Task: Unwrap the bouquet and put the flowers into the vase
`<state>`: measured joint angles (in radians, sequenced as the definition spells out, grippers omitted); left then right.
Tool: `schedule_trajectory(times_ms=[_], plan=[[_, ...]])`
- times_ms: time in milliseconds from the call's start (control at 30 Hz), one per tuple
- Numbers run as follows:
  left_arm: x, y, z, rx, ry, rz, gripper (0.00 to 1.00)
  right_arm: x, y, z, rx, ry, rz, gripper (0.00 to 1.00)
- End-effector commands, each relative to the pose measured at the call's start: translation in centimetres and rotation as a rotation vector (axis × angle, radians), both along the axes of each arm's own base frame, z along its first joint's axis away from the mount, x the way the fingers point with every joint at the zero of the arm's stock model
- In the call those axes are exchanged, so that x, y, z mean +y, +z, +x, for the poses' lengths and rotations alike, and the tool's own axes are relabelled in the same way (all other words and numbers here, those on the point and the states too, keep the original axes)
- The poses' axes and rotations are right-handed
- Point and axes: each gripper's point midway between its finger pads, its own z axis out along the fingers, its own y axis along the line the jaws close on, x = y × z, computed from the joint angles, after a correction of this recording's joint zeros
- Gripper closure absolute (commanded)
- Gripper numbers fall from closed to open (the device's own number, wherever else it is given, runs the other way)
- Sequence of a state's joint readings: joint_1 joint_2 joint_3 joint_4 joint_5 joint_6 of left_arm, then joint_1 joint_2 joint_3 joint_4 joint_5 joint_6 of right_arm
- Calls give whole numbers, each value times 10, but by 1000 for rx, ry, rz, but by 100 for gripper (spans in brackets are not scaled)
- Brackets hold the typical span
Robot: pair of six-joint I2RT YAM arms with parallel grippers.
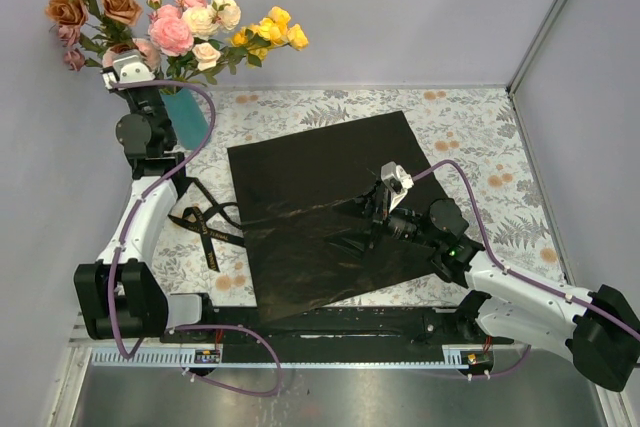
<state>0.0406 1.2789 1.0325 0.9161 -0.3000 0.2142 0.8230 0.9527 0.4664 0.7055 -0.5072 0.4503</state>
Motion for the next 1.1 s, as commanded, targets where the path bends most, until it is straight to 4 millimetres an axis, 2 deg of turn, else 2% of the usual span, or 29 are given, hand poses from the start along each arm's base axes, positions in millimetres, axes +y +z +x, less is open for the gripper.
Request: schedule_trajectory(times_ms=[0,300,667,833,967,1067], plan=[[-8,44,-16,-148,-27,67,100,-1,26,2,-64,-20,49,1],[-12,40,-5,-107,-26,119,100,-2,26,2,-70,-28,46,1],[-13,-2,21,-3,-48,144,100,-4,26,3,-76,-39,43,1],[-18,-8,20,-7,-76,157,100,-5,24,3,-83,-46,36,1],[-22,-5,15,-17,-94,166,100,-6,26,3,-87,-48,36,1],[-23,9,7,-58,-91,174,100,-7,25,4,-87,-55,33,1]])
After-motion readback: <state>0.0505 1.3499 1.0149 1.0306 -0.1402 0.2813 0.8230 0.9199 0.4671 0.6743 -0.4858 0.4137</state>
